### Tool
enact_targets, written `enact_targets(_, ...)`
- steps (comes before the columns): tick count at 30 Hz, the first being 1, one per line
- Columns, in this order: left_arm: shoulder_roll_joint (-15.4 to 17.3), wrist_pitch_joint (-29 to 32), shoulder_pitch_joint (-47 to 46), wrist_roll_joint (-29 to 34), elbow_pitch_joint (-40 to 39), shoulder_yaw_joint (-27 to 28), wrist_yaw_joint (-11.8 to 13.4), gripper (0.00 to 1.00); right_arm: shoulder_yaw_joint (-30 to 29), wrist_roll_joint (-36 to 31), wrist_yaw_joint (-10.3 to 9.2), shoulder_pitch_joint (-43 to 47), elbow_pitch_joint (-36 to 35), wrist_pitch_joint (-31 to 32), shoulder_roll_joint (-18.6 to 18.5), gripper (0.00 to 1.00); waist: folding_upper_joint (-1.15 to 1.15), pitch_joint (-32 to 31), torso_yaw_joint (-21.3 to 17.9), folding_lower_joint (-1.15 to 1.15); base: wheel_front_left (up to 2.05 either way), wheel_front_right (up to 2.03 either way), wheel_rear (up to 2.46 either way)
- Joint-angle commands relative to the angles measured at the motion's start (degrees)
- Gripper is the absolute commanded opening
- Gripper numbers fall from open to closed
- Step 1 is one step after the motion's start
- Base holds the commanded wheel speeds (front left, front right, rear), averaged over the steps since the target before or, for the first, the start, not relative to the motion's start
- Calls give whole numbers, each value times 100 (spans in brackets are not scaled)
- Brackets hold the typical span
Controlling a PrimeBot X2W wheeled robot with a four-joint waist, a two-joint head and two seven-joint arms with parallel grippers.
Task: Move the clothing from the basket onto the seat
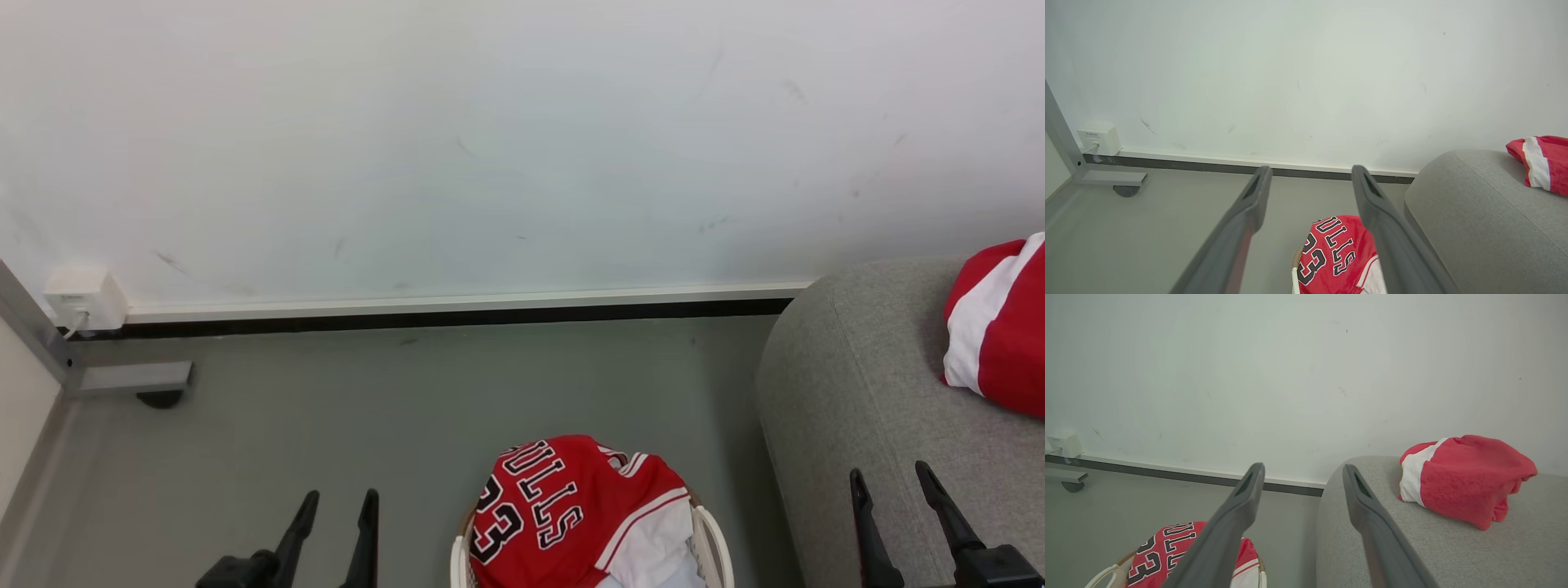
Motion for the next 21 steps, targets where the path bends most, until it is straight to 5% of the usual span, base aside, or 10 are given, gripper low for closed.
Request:
enact_targets(1,-6,-3,32,67,15,29,-22,100,6,24,-12,-13,19,-1,-8,100,0,5,-3,1,0,0,0)
enact_targets(21,-39,-3,-338,321,211,-35,-155,100,302,165,-12,-289,-66,-1,-8,100,0,342,-566,1,0,0,0)
